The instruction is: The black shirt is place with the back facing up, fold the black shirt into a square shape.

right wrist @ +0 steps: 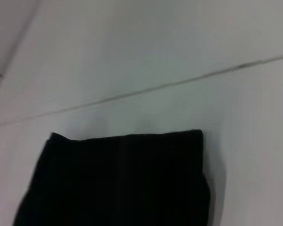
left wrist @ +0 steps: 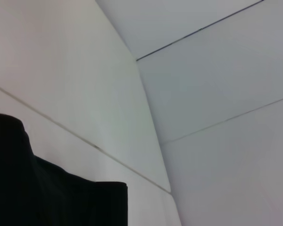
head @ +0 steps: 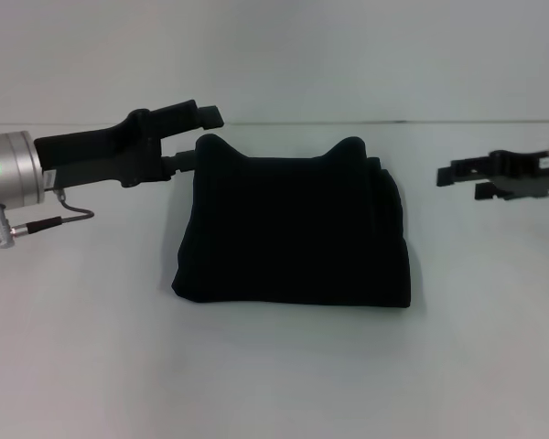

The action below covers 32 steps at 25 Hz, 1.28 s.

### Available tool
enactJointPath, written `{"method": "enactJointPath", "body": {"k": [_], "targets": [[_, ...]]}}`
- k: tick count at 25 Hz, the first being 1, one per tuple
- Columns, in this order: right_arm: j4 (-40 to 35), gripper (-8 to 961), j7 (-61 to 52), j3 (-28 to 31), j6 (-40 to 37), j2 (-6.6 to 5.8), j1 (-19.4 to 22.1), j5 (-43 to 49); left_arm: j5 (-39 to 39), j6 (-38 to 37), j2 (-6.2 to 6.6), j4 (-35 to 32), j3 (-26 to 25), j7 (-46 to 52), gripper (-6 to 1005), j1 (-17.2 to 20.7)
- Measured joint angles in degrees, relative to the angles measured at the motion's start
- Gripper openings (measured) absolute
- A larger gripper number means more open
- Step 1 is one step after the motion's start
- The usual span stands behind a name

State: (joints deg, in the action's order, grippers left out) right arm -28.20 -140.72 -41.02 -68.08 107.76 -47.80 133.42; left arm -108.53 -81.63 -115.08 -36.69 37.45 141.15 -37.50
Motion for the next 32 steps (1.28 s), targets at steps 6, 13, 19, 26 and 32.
{"method": "enactJointPath", "body": {"k": [6,13,19,26,32], "targets": [[0.7,863,-4.7,-2.0,7.5,2.63,-6.5,7.4,1.5,-2.6,-0.07,-0.6,-2.4,-1.4,952,1.0],[2.4,864,-3.2,-2.0,15.6,7.02,-7.6,7.3,2.3,-3.2,-0.19,-1.1,-3.9,-2.2,952,2.1],[2.8,863,-1.7,-2.6,16.5,9.03,-10.2,7.0,2.4,-2.9,-0.47,-1.1,-4.2,-2.5,952,1.9],[7.0,863,-15.9,-11.0,21.6,8.90,-14.3,17.9,2.6,-3.0,-0.62,-1.1,-4.2,-2.5,952,2.2],[6.6,862,-21.7,-11.4,22.8,7.09,-13.6,23.3,3.3,-3.2,-0.60,-0.8,-4.2,-2.9,951,2.4]]}}
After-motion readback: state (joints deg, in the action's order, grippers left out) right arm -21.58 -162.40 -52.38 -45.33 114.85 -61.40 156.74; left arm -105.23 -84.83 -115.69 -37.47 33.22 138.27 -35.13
